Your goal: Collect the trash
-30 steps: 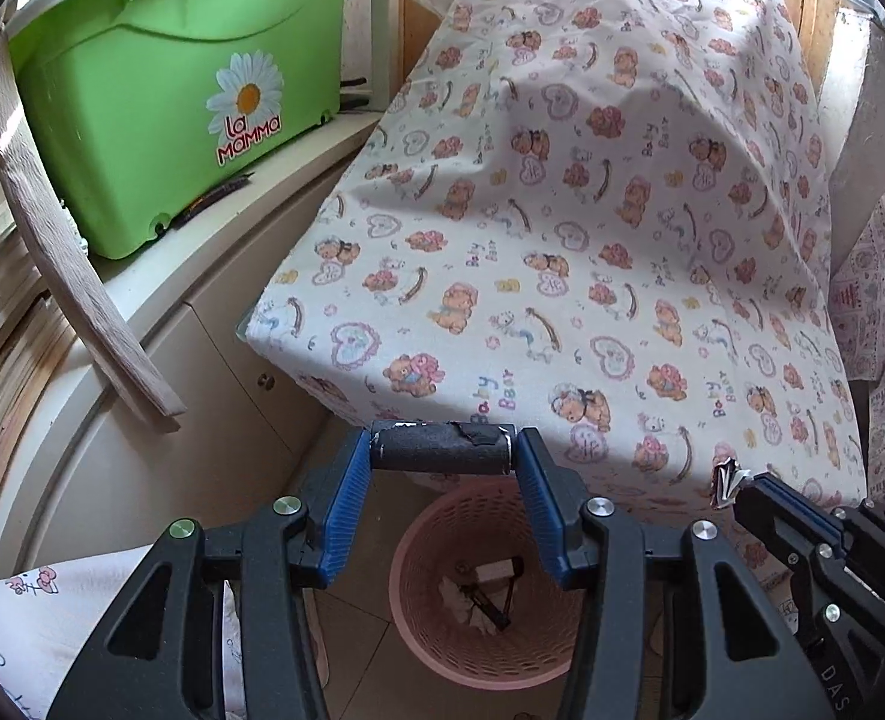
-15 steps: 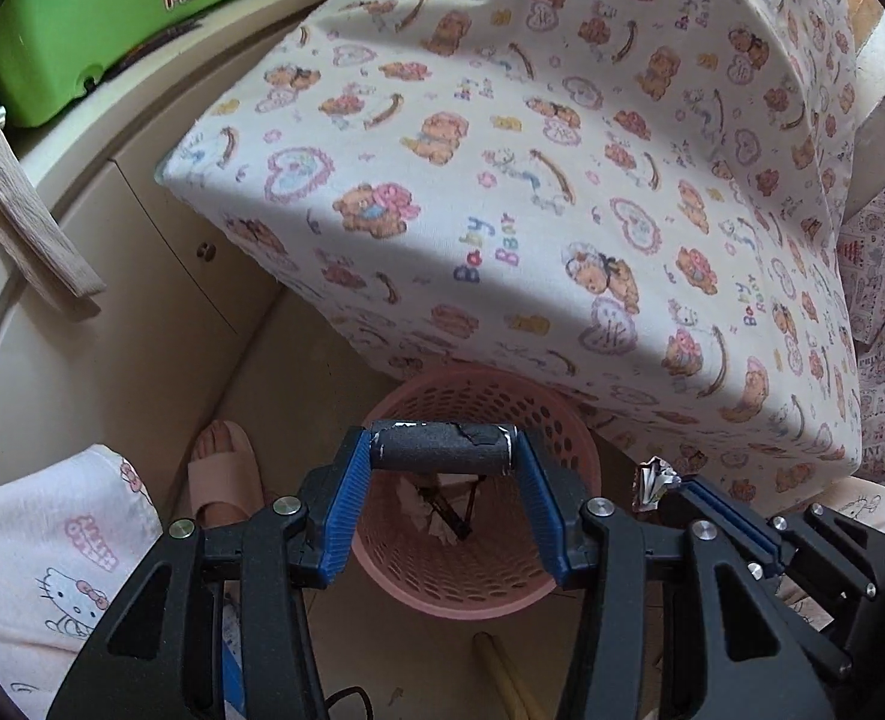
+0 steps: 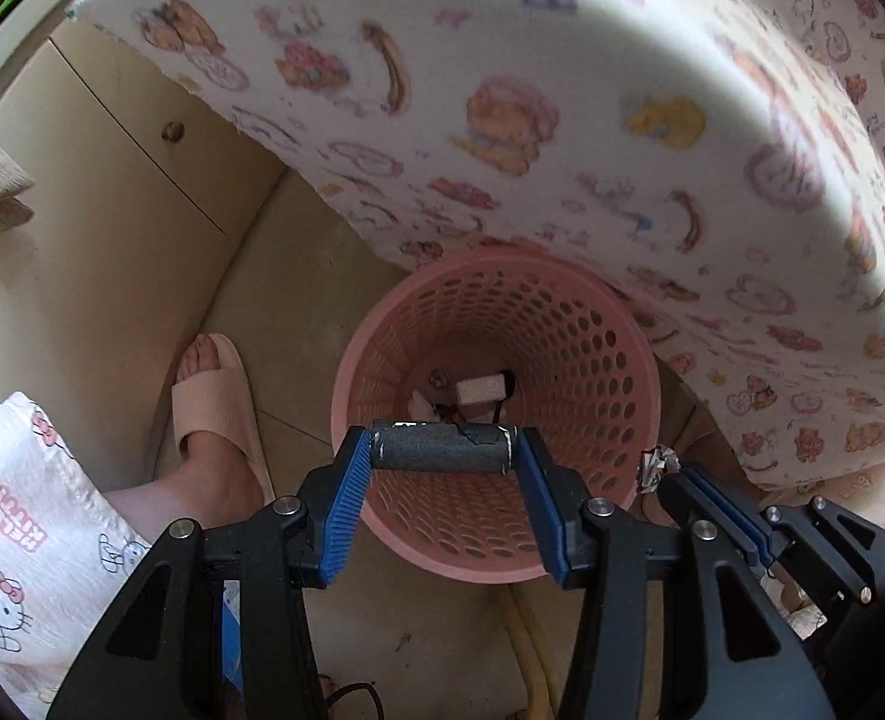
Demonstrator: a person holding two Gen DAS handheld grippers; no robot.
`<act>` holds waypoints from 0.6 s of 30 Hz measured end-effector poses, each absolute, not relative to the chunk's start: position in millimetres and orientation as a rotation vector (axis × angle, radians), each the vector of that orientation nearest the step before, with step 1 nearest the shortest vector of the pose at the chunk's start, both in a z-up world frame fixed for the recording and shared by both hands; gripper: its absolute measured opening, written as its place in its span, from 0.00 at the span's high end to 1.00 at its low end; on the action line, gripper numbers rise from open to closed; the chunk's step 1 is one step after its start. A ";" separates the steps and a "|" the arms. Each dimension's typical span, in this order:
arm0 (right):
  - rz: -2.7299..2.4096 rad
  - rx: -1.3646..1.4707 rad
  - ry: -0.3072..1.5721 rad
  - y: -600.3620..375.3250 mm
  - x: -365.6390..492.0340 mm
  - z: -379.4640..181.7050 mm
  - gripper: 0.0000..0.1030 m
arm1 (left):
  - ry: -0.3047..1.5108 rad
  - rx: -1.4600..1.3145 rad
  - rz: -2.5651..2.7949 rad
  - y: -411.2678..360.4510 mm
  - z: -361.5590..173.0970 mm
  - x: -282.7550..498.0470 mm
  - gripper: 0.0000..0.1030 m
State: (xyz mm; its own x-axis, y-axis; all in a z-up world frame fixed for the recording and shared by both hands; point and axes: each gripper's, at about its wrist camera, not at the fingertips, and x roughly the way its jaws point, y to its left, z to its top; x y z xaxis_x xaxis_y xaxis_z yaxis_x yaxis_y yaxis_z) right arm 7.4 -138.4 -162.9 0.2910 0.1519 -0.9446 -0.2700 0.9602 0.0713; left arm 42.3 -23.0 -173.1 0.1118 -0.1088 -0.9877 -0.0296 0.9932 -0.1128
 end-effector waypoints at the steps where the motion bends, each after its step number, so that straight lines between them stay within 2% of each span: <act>1: 0.282 -0.117 1.253 -137.8 7.7 -165.7 0.96 | 1.471 -0.122 -0.065 -23.5 -175.8 42.3 0.54; 8: 0.281 -0.108 1.286 -144.8 4.1 -175.1 0.96 | 1.500 -0.093 -0.066 -28.6 -186.4 40.4 0.52; 9: 0.277 -0.109 1.290 -146.6 4.2 -175.9 0.96 | 1.509 -0.086 -0.066 -30.0 -188.3 40.3 0.48; 10: 0.273 -0.107 1.293 -146.4 3.7 -177.1 0.96 | 1.521 -0.082 -0.064 -30.5 -190.1 40.4 0.36; 11: 0.270 -0.103 1.299 -147.4 4.0 -178.1 0.96 | 1.530 -0.087 -0.063 -30.2 -191.9 40.7 0.30; 14: 0.261 -0.088 1.320 -150.7 6.2 -180.7 0.94 | 1.547 -0.088 -0.056 -27.7 -193.9 41.3 0.29; 17: 0.253 -0.081 1.332 -154.6 6.2 -181.5 0.81 | 1.546 -0.074 -0.038 -26.7 -192.1 41.5 0.27; 18: 0.251 -0.077 1.329 -155.4 5.9 -180.2 0.71 | 1.538 -0.069 -0.035 -26.4 -189.4 40.8 0.27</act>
State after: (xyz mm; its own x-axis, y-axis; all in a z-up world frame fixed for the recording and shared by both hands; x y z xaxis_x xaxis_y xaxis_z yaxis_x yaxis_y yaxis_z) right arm 5.9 -155.4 -180.2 0.2166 0.1370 -0.9666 -0.2246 0.9705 0.0873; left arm 40.8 -26.4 -189.4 0.0333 -0.0660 -0.9973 -0.0210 0.9976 -0.0667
